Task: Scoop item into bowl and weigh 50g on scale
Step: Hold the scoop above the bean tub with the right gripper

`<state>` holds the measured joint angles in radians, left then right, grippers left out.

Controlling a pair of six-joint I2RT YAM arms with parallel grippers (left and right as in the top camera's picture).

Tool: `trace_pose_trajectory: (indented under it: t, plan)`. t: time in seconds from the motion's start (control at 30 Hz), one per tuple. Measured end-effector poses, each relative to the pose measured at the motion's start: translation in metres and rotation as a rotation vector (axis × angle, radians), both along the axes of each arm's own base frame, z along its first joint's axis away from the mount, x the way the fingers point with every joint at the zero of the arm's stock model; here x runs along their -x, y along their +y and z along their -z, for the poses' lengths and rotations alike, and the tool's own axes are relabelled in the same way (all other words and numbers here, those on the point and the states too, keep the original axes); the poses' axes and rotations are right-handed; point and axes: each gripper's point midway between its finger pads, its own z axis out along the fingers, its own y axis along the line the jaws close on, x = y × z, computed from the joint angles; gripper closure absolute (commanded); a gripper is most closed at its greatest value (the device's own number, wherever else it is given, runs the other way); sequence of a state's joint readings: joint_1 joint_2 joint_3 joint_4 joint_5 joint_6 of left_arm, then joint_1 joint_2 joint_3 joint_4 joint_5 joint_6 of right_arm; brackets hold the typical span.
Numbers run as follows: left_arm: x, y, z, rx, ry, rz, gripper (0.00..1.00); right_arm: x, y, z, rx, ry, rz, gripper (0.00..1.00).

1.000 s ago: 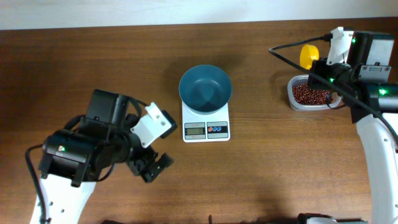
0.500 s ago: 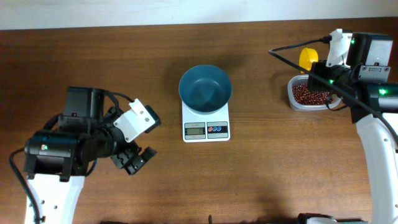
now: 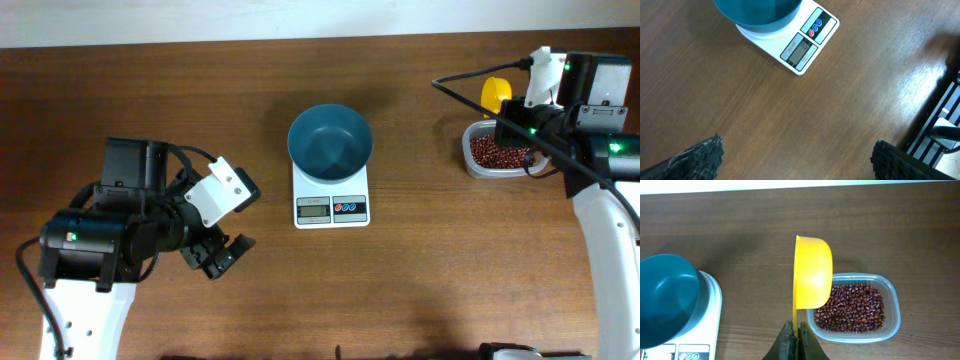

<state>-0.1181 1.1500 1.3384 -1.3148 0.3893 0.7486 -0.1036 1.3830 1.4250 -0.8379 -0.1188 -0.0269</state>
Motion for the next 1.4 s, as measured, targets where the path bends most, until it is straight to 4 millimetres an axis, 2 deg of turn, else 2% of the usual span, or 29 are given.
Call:
trace_pose_trajectory:
  t: [0.23, 0.43, 1.4]
  plan:
    - [0.000, 0.000, 0.000, 0.001, 0.000, 0.000, 0.01, 0.002, 0.000, 0.002, -0.001, 0.011, 0.000, 0.96]
    - [-0.010, -0.002, -0.006, 0.012, -0.048, 0.003, 0.01, 0.006, 0.001, 0.006, -0.003, 0.033, 0.000, 0.96]
    - [-0.014, -0.005, -0.009, 0.042, -0.056, -0.018, 0.01, 0.019, 0.001, 0.017, 0.019, 0.103, -0.022, 0.96]
